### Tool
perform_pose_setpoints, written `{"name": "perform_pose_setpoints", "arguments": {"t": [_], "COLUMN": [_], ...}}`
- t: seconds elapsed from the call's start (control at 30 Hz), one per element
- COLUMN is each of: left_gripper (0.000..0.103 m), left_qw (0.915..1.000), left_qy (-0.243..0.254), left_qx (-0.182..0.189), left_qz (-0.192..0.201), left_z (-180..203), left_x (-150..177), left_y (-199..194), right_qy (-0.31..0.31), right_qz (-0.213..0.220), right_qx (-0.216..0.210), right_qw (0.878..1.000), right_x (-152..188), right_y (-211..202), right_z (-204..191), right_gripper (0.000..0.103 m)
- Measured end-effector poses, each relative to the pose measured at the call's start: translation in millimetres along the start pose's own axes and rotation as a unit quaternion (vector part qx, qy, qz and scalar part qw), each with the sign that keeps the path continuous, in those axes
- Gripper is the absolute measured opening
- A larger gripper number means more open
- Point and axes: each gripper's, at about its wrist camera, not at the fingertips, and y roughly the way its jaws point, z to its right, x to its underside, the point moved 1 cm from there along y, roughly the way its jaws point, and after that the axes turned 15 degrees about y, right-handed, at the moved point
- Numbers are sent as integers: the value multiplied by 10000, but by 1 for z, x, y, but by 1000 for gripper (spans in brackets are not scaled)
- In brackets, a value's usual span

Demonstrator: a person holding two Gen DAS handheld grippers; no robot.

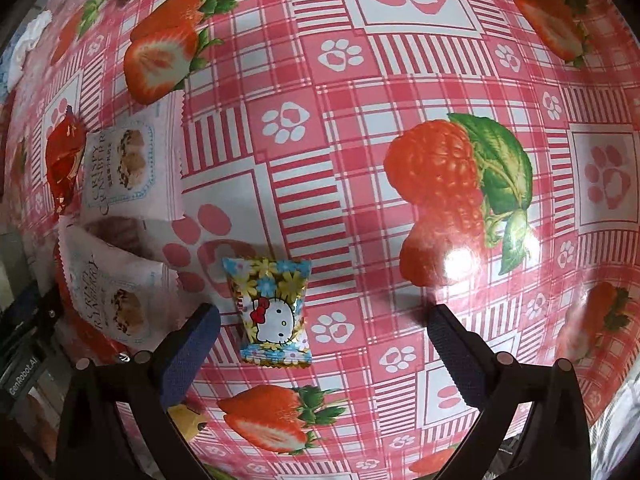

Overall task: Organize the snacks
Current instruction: 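Grasp the clear cookie bag with the left tool while the right tool grasps the Hello Kitty candy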

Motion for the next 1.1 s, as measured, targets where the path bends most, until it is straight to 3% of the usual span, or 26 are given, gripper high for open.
{"name": "perform_pose_setpoints", "arguments": {"t": [0.23,0.33,0.4,0.43,0.5,0.53,0.77,1.1], "left_gripper": [84,67,42,35,31,31,31,31], "left_qw": [9997,9987,9975,9968,9964,9965,9963,9945], "left_qy": [234,493,686,780,813,764,626,805], "left_qx": [54,139,151,164,243,340,589,643], "left_qz": [-66,-11,22,23,0,-21,59,199], "left_z": [-6,3,9,11,13,11,-1,-14], "left_x": [2,0,-1,-2,-2,0,25,63], "left_y": [-1,-2,-4,-6,-7,-7,-18,-44], "right_qy": [-45,-229,-460,-605,-824,-870,-615,-566], "right_qz": [-190,30,167,227,289,276,-58,-298], "right_qx": [14,12,17,31,46,16,-759,-944], "right_qw": [9998,9997,9988,9979,9962,9958,9952,9935], "right_x": [-12,-6,-1,2,6,7,20,56], "right_y": [-3,-13,-19,-23,-27,-28,-33,-38], "right_z": [-4,-11,-20,-25,-34,-36,-20,-5], "right_gripper": [103,91,69,63,33,29,29,29]}}
